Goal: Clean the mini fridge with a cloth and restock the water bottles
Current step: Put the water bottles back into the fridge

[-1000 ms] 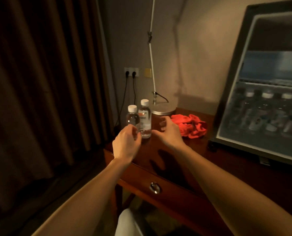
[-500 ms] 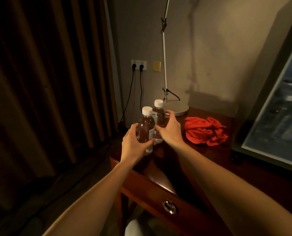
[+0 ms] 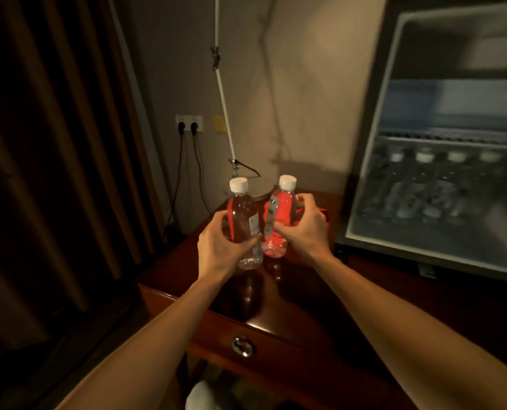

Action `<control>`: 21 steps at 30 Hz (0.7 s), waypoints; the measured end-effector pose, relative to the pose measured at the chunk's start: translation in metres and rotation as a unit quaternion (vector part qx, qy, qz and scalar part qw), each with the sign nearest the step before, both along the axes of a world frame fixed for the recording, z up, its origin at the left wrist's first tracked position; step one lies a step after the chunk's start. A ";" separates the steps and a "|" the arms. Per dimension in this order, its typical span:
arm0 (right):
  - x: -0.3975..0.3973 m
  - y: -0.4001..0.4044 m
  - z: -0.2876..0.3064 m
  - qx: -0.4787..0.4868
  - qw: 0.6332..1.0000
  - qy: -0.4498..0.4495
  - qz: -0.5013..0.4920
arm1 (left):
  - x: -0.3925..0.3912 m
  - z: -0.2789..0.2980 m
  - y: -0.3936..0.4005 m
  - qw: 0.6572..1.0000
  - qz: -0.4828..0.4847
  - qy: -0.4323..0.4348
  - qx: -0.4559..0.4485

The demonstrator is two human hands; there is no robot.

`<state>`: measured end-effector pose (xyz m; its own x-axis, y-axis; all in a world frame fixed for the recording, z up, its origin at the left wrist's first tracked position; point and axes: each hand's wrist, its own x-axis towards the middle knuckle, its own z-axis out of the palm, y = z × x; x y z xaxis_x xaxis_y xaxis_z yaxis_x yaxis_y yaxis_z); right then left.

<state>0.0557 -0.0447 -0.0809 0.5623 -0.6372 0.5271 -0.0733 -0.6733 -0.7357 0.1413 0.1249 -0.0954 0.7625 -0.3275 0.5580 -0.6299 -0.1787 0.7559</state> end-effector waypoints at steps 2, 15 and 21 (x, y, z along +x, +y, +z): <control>-0.034 -0.022 0.006 0.007 0.999 -0.010 -0.043 | -0.027 0.007 -0.026 0.999 -0.035 0.004 -0.004; -0.216 -0.183 0.028 0.021 0.958 -0.045 -0.283 | -0.170 0.024 -0.246 0.979 -0.199 0.033 -0.010; -0.226 -0.244 0.021 0.078 0.940 -0.051 -0.328 | -0.187 0.022 -0.326 0.977 -0.205 0.066 0.010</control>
